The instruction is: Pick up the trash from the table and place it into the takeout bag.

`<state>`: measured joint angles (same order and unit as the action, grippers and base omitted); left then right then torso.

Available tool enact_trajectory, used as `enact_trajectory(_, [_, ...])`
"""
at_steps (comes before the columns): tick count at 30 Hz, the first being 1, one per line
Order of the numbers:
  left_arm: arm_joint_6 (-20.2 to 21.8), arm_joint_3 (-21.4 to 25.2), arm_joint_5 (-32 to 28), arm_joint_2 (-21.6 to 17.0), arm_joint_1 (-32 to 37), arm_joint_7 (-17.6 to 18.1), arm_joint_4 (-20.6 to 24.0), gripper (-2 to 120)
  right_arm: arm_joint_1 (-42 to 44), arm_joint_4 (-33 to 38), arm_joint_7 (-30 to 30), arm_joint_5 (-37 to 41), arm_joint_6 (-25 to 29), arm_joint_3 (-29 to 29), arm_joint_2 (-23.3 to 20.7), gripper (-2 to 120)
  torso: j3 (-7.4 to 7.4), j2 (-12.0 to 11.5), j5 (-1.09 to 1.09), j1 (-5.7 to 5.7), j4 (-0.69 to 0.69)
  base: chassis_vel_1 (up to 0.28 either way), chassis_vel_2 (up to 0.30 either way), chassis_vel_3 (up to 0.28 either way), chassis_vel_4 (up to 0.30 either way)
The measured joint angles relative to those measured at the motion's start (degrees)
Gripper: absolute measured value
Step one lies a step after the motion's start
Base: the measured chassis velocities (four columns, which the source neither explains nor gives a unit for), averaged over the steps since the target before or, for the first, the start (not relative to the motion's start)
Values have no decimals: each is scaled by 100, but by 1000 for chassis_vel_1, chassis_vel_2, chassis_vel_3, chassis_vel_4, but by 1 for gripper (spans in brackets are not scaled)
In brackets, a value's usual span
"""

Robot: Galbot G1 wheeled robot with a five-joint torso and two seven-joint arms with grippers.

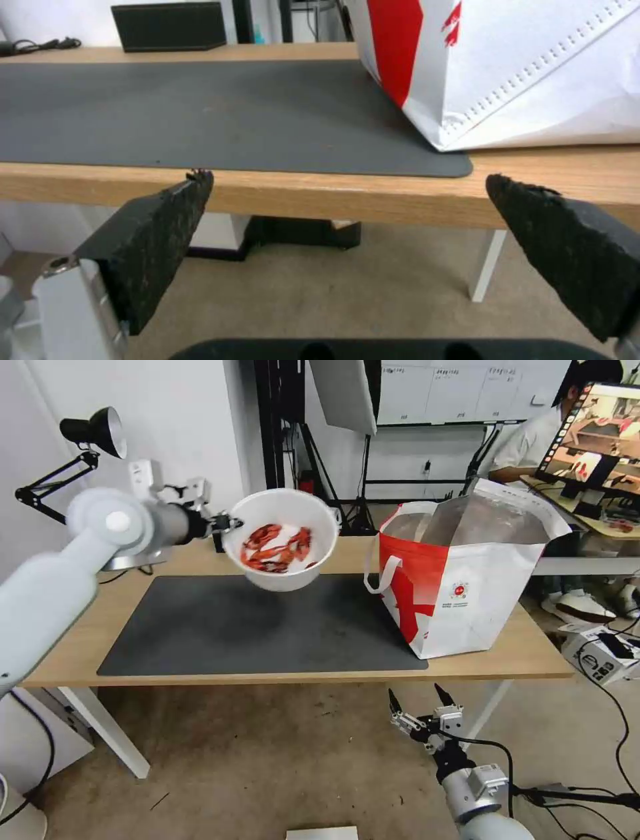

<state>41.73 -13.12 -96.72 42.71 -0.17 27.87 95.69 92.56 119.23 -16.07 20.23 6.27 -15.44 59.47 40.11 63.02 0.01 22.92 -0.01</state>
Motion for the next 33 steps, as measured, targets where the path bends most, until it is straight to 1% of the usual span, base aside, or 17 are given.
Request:
enact_trajectory(3, [2, -199, 1, 336, -337, 21, -147, 0, 0, 0, 0, 0, 0, 0, 0, 100, 0, 0, 1, 0, 0, 0, 0, 0, 0])
enact_trajectory(5, [2, -249, -1, 424, -413, 35, -185, 0, 0, 0, 0, 0, 0, 0, 0, 100, -1, 0, 0, 0, 1, 0, 0, 0, 0])
enact_trajectory(6, [4, -355, -19, 674, -615, 78, -313, 0, 0, 0, 0, 0, 0, 0, 0, 100, 0, 0, 0, 0, 1, 0, 0, 0, 0])
enact_trajectory(7, [4, -355, -19, 674, -615, 78, -313, 0, 0, 0, 0, 0, 0, 0, 0, 100, 0, 0, 0, 0, 1, 0, 0, 0, 0])
enact_trajectory(9, [4, -476, -92, 1065, -861, 214, -504, 0, 0, 0, 0, 0, 0, 0, 0, 100, 0, 0, 0, 0, 1, 0, 0, 0, 0])
enact_trajectory(10, [4, -476, -92, 1065, -861, 214, -504, 0, 0, 0, 0, 0, 0, 0, 0, 100, 0, 0, 0, 0, 1, 0, 0, 0, 0])
enact_trajectory(13, [3, -537, -153, 1349, -986, 306, -648, 0, 0, 0, 0, 0, 0, 0, 0, 100, 0, 0, 0, 0, 1, 0, 0, 0, 0])
enact_trajectory(15, [2, -544, -165, 1413, -1010, 331, -678, 0, 0, 0, 0, 0, 0, 0, 0, 100, 0, 0, 0, 0, 1, 0, 0, 0, 0])
enact_trajectory(17, [-12, -566, -209, 1629, -1083, 415, -794, 0, 0, 0, 0, 0, 0, 0, 0, 100, 0, 0, 0, 0, 1, 0, 0, 0, 0])
enact_trajectory(19, [-12, -566, -209, 1629, -1083, 415, -794, 0, 0, 0, 0, 0, 0, 0, 0, 100, 0, 0, 0, 0, 1, 0, 0, 0, 0])
enact_trajectory(20, [-26, -597, -216, 1799, -1153, 464, -906, 0, 0, 0, 0, 0, 0, 0, 0, 100, 0, 0, -1, 0, 1, 0, 0, 0, 0])
enact_trajectory(23, [-41, -651, -217, 1937, -1224, 518, -1018, 0, 0, 0, 0, 0, 0, 0, 0, 100, 0, 0, 0, 0, 1, 0, 0, 0, 0])
enact_trajectory(25, [-62, -725, -216, 2172, -1347, 612, -1239, 0, 0, 0, 0, 0, 0, 0, 0, 100, 0, 0, 0, 0, 1, 0, 0, 0, 0])
enact_trajectory(27, [-65, -739, -216, 2234, -1380, 634, -1300, 0, 0, 0, 0, 0, 0, 0, 0, 100, 0, 0, 0, 0, 1, 0, 0, 0, 0])
enact_trajectory(29, [-112, -808, -209, 2471, -1492, 725, -1534, 0, 0, 0, 0, 0, 0, 0, 0, 100, 0, 0, 0, -1, 1, 0, 0, 0, 0])
enact_trajectory(30, [-112, -808, -209, 2471, -1492, 725, -1534, 0, 0, 0, 0, 0, 0, 0, 0, 100, 0, 0, 0, -1, 1, 0, 0, 0, 0])
enact_trajectory(33, [-224, -865, -204, 2764, -1578, 869, -1761, 0, 0, 0, 0, 0, 0, 0, 0, 100, 0, 0, 0, 0, 1, 0, 0, 0, 0])
